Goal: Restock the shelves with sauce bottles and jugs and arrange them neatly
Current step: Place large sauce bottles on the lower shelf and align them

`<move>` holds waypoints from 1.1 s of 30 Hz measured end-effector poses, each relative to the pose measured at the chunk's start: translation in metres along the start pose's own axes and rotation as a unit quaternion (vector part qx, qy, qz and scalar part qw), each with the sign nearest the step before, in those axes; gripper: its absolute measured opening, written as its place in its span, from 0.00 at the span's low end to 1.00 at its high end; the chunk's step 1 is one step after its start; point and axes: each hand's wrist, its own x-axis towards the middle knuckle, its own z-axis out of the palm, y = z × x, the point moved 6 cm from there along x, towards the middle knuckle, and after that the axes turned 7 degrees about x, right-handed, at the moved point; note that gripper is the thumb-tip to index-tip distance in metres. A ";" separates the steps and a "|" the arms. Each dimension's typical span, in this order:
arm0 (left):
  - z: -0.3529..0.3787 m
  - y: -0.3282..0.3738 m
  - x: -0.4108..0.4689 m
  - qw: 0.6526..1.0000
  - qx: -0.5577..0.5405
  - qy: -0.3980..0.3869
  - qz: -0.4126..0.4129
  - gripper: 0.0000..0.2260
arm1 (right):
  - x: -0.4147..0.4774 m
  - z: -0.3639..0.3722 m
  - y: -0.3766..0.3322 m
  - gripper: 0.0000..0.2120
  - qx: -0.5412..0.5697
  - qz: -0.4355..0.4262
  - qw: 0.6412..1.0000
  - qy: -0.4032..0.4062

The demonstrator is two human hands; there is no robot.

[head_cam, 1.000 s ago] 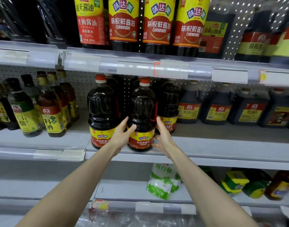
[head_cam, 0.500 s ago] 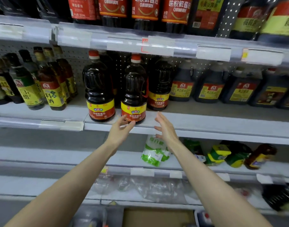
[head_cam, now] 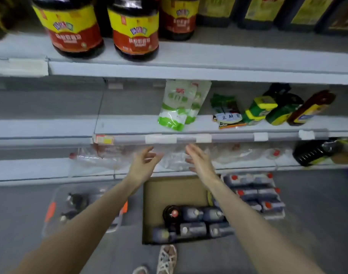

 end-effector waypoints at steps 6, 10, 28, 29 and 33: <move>0.046 -0.126 0.003 0.995 0.021 -0.050 -0.086 0.22 | 0.001 -0.014 0.139 0.20 0.003 0.096 0.995 0.024; 0.077 -0.201 0.008 0.988 0.028 -0.071 -0.136 0.22 | 0.010 -0.018 0.226 0.18 -0.023 0.148 0.988 0.046; 0.172 -0.453 0.047 0.950 0.076 -0.089 -0.288 0.22 | 0.061 -0.025 0.517 0.41 -0.006 0.346 0.935 0.082; 0.176 -0.460 0.049 0.949 0.074 -0.090 -0.292 0.21 | 0.066 -0.022 0.523 0.39 -0.009 0.348 0.934 0.079; 0.190 -0.485 0.056 0.944 0.064 -0.099 -0.309 0.22 | 0.082 -0.025 0.550 0.35 -0.032 0.338 0.936 0.087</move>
